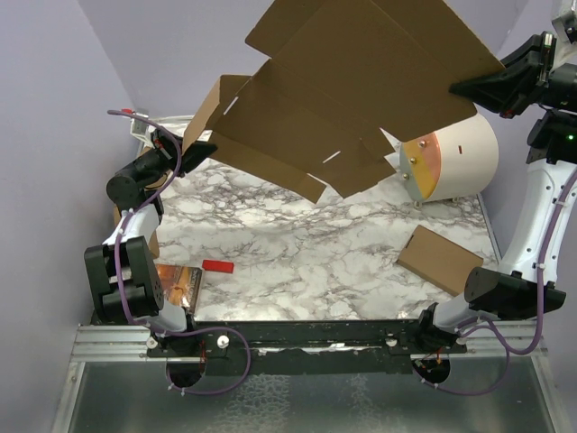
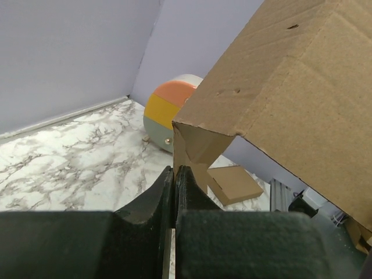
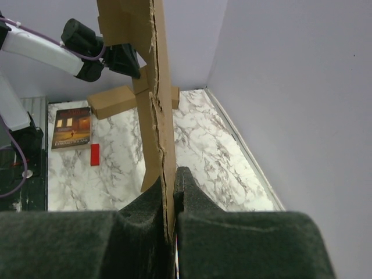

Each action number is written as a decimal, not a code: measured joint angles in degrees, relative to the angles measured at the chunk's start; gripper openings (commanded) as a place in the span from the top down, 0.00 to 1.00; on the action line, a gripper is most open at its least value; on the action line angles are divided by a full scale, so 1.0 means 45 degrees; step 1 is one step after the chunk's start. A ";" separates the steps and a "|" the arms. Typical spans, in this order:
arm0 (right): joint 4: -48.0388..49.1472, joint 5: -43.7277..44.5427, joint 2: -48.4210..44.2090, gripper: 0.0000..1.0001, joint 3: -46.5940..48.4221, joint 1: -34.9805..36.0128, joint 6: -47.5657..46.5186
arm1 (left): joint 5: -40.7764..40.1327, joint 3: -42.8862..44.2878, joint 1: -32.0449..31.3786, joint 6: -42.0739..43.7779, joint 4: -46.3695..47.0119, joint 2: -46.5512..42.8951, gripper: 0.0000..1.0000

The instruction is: Fold the paper box

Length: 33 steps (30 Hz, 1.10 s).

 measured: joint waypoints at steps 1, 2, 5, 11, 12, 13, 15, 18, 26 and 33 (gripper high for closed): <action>-0.0029 0.0000 0.0000 0.99 -0.0005 0.0000 -0.0039 | 0.0000 0.0000 0.0000 -0.0005 0.0000 0.0005 0.86; -0.0049 0.0000 -0.0005 0.99 -0.0010 0.0000 -0.0087 | -0.0010 0.0000 0.0005 -0.0034 0.0000 0.0010 0.75; -0.0374 0.0000 -0.0034 0.99 -0.0034 0.0000 -0.0423 | -0.0223 -0.0083 0.0175 -0.0219 0.0005 0.0029 0.56; -0.1967 0.0005 -0.0233 0.99 -0.0243 0.0000 -0.1710 | -0.1622 -0.2244 0.1603 -0.0646 0.0000 -0.0087 0.35; -0.2336 0.0019 -0.0267 0.99 -0.0277 0.0000 -0.2016 | -0.1909 -0.2812 0.1807 -0.0622 -0.0005 -0.0214 0.34; -0.2754 0.0034 -0.0321 0.99 -0.0321 0.0000 -0.2336 | -0.2152 -0.3419 0.1938 -0.0597 -0.0005 -0.0427 0.33; -0.3356 0.0117 -0.0413 0.99 -0.0427 0.0000 -0.2851 | -0.2569 -0.4328 0.1987 -0.0457 -0.0010 -0.0976 0.31; -0.4881 0.0568 -0.0719 0.99 -0.0797 0.0000 -0.4104 | -0.3084 -0.5357 0.1977 -0.0073 -0.0005 -0.2069 0.30; -0.8733 0.2909 -0.1520 0.99 -0.1661 0.0000 -0.6669 | -0.5013 -0.6615 0.0491 0.4206 -0.4274 -0.7213 0.28; -1.0438 0.4605 -0.1831 0.99 -0.2875 0.0000 -0.6829 | -0.6227 -0.7082 -0.1239 0.7150 -0.7883 -0.9000 0.28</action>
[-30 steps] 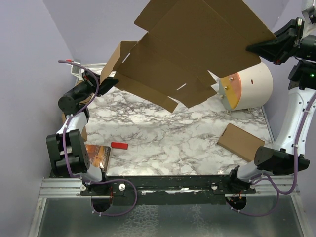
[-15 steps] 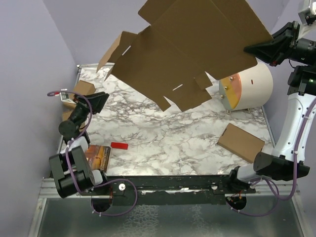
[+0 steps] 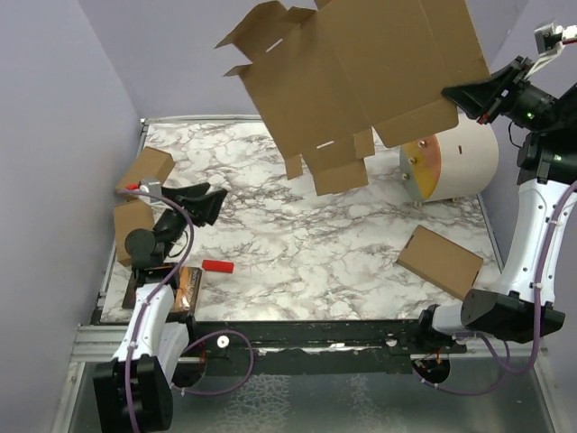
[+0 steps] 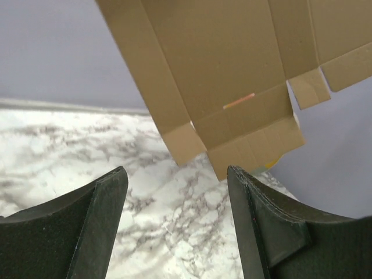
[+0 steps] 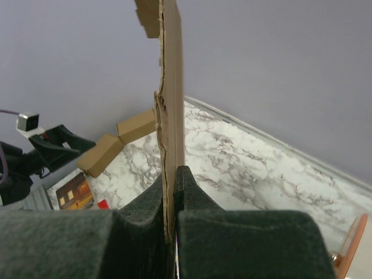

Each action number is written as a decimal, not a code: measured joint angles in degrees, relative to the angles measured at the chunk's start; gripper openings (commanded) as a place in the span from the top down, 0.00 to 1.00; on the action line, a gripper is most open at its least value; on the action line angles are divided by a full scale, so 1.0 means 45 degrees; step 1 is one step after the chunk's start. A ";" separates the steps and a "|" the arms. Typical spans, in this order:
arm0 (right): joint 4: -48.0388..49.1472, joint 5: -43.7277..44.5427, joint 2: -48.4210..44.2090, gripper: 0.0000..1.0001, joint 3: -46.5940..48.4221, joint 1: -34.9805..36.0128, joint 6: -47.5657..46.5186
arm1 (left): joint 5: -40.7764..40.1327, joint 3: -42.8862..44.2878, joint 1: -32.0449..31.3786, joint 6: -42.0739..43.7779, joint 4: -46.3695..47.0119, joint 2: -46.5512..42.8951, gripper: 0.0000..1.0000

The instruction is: Fold the paper box

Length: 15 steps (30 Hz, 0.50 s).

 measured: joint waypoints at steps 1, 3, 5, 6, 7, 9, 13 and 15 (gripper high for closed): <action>-0.0151 0.0194 -0.0044 0.99 -0.0170 0.0000 0.0019 | -0.0131 -0.0175 -0.0209 0.0083 -0.0199 0.0073 0.28; -0.0544 0.0622 -0.0136 0.99 -0.0505 0.0000 0.0083 | -0.0510 -0.0549 -0.0719 0.0267 -0.0466 0.0374 0.29; -0.0835 0.1020 -0.0219 0.99 -0.0714 0.0000 0.0170 | -0.0641 -0.0899 -0.1452 0.0316 -0.0767 0.0651 0.29; -0.0933 0.1161 -0.0267 0.99 -0.0792 0.0000 0.0219 | -0.0937 -0.1054 -0.1996 0.0398 -0.0733 0.0806 0.29; -0.0986 0.1234 -0.0316 0.99 -0.0855 0.0000 0.0272 | -0.1209 -0.1209 -0.2579 0.0486 -0.0670 0.1020 0.29; -0.1039 0.1282 -0.0447 0.99 -0.0986 0.0000 0.0452 | -0.1647 -0.1525 -0.3677 0.0588 -0.0389 0.1506 0.29; -0.0981 0.1243 -0.0753 0.99 -0.1345 0.0000 0.0903 | -0.2735 -0.2079 -0.5654 0.0865 0.0646 0.2948 0.29; -0.0884 0.1161 -0.0894 0.99 -0.1515 0.0000 0.1209 | -0.3322 -0.2195 -0.6674 0.1093 0.1399 0.3963 0.29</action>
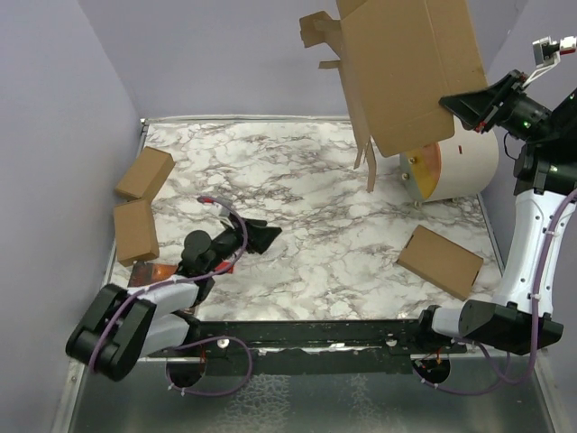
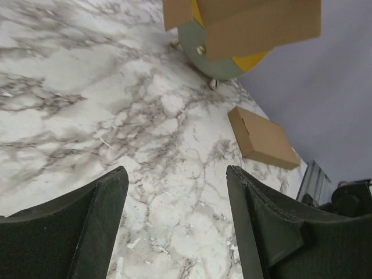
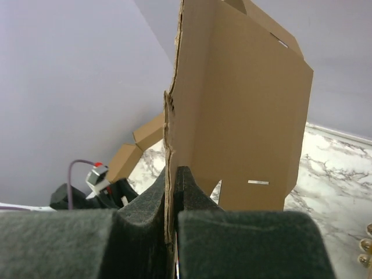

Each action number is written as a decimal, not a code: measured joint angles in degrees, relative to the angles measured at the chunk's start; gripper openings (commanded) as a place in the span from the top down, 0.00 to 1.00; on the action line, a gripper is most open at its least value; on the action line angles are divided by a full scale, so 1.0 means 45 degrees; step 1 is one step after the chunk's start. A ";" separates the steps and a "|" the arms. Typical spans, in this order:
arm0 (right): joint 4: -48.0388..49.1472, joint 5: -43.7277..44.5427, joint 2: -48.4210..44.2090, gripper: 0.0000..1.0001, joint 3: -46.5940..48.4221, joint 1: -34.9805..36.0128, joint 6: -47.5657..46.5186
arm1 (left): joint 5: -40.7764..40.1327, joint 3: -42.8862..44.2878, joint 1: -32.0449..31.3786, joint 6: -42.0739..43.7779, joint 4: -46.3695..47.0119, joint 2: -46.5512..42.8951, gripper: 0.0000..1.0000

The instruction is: Fold the paper box

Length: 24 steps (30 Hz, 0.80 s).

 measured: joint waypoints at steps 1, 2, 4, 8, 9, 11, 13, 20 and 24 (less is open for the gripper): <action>0.0053 -0.0068 -0.0044 0.99 -0.0034 0.0000 0.0194 | -0.0189 0.0000 -0.0437 0.0092 0.0364 0.0491 0.29; 0.0112 -0.0102 -0.0063 0.99 -0.0034 0.0000 0.0340 | -0.0418 0.0010 -0.0874 0.0228 0.0869 0.1088 0.29; 0.0272 -0.0204 -0.0107 0.99 -0.0034 0.0000 0.0661 | -0.0733 0.0024 -0.1525 0.0408 0.1656 0.2001 0.28; 0.0748 -0.0427 -0.0126 0.99 0.0024 0.0000 0.1375 | -0.1545 0.0243 -0.2555 0.0894 0.3371 0.3750 0.27; 0.0913 -0.0515 -0.0126 0.99 0.0063 0.0000 0.1627 | -0.1739 0.0345 -0.2769 0.1020 0.3725 0.4090 0.27; 0.1370 -0.0714 -0.0126 0.99 0.0136 0.0000 0.2142 | -0.2220 0.0588 -0.3177 0.1350 0.4449 0.4639 0.26; 0.1870 -0.0894 -0.0126 0.99 0.0170 0.0000 0.2633 | -0.2769 0.0806 -0.3536 0.1753 0.5163 0.5090 0.26; 0.4187 -0.1574 -0.0175 0.99 0.0180 0.0000 0.4692 | -0.4216 0.1996 -0.4133 0.2866 0.6135 0.6460 0.29; 0.5042 -0.1826 -0.0248 0.99 0.0306 0.0000 0.5474 | -0.5066 0.2351 -0.4148 0.3152 0.6382 0.7368 0.34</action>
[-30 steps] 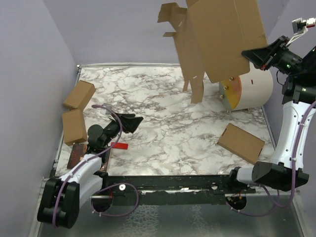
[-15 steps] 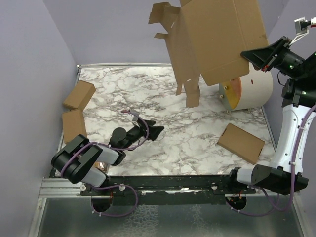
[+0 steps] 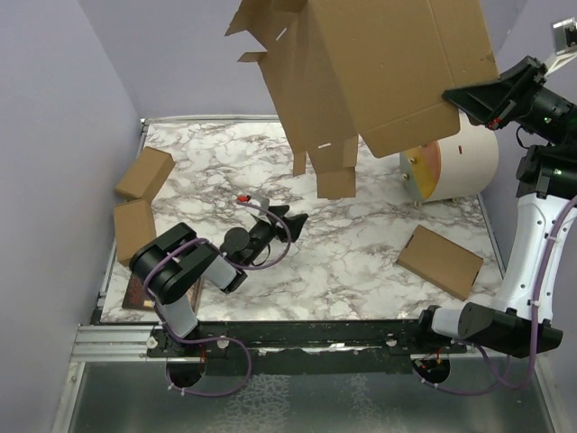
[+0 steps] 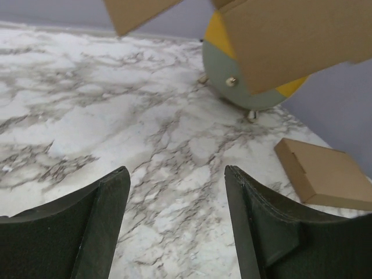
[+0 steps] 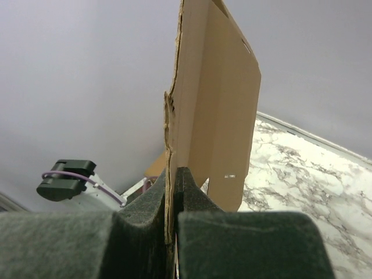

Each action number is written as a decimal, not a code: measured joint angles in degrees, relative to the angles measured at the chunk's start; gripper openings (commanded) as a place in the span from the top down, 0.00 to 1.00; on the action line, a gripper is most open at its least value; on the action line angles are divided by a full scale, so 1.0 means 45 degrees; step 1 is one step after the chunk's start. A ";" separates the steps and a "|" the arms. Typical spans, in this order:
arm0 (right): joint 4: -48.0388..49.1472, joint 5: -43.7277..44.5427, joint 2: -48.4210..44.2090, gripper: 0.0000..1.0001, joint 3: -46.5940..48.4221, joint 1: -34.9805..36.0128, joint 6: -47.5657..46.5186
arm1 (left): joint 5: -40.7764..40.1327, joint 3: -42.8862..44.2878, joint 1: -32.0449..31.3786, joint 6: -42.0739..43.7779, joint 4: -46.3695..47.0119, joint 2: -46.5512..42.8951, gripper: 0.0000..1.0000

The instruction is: Fold the paper box

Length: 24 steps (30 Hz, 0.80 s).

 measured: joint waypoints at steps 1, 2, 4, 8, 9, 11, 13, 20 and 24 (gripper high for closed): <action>0.0151 -0.0034 -0.0005 0.99 0.0058 0.0000 0.0141 | -0.0194 0.0053 0.0000 0.0034 0.0019 0.0301 0.38; 0.0355 -0.0068 -0.0005 0.99 0.0121 0.0000 0.0335 | -0.0403 0.0102 0.0000 0.0073 0.0024 0.0641 0.43; 0.0656 -0.0112 -0.0010 0.99 0.0306 0.0000 0.0627 | -0.0719 0.0194 0.0015 0.0097 0.0019 0.1253 0.46; 0.1107 -0.0141 -0.0010 0.99 0.0782 0.0000 0.1122 | -0.0996 0.0486 0.0287 -0.0019 0.0010 0.1899 0.47; 0.1307 -0.0155 -0.0019 0.99 0.0850 0.0000 0.1297 | -0.1015 0.0578 0.0389 -0.0039 0.0010 0.1899 0.46; 0.1642 -0.0165 -0.0024 0.99 0.1015 0.0000 0.1622 | -0.1015 0.0787 0.0656 -0.0063 0.0024 0.1894 0.46; 0.1870 -0.0160 -0.0019 0.99 0.1200 0.0000 0.1855 | -0.1015 0.0962 0.0976 -0.0097 0.0019 0.1846 0.47; 0.2458 -0.0160 -0.0102 0.99 0.1433 -0.0005 0.2497 | -0.1010 0.1928 0.2064 -0.0617 0.0034 0.1525 0.49; 0.2594 -0.0160 -0.0126 0.99 0.1438 -0.0005 0.2652 | -0.0971 0.2608 0.2283 -0.1020 0.0039 0.1530 0.49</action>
